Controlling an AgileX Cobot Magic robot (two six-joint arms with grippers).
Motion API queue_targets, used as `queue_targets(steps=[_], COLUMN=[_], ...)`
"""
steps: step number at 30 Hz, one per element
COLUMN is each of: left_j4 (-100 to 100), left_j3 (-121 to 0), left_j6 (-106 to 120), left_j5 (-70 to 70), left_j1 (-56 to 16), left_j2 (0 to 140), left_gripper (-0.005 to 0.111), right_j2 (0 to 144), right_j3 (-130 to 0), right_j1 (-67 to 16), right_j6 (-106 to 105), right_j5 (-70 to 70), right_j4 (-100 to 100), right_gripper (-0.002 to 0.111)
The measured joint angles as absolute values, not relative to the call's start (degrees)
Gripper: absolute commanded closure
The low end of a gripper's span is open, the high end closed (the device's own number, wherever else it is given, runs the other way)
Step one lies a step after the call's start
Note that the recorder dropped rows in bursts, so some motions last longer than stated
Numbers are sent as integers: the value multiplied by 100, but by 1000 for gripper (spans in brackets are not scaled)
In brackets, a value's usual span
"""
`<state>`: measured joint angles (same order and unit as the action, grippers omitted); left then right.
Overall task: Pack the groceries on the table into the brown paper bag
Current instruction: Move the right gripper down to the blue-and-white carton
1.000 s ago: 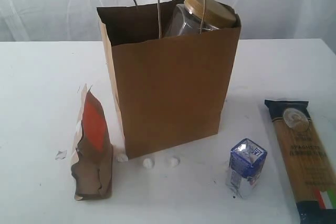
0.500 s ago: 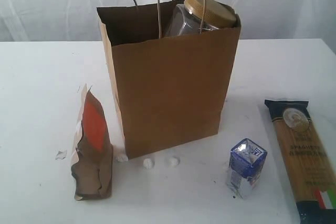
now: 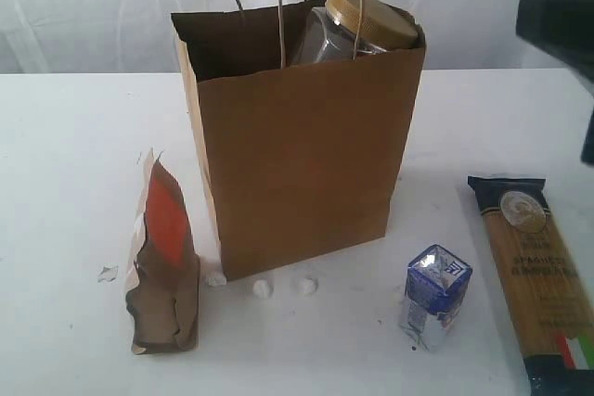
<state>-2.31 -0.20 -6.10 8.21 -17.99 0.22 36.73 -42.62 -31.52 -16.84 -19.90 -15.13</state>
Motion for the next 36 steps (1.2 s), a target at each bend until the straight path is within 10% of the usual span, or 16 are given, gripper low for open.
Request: queue_targets(steps=[36], left_j4=[-231], left_j3=[-20], left_j6=[-610], left_j5=[821], left_j1=[-1799], left_j2=[22], left_gripper=[107], right_j2=[2950], right_j3=[-1566], right_j1=[-2871], right_j6=[-1500], right_j5=[493], right_j4=[-1317], right_gripper=[108])
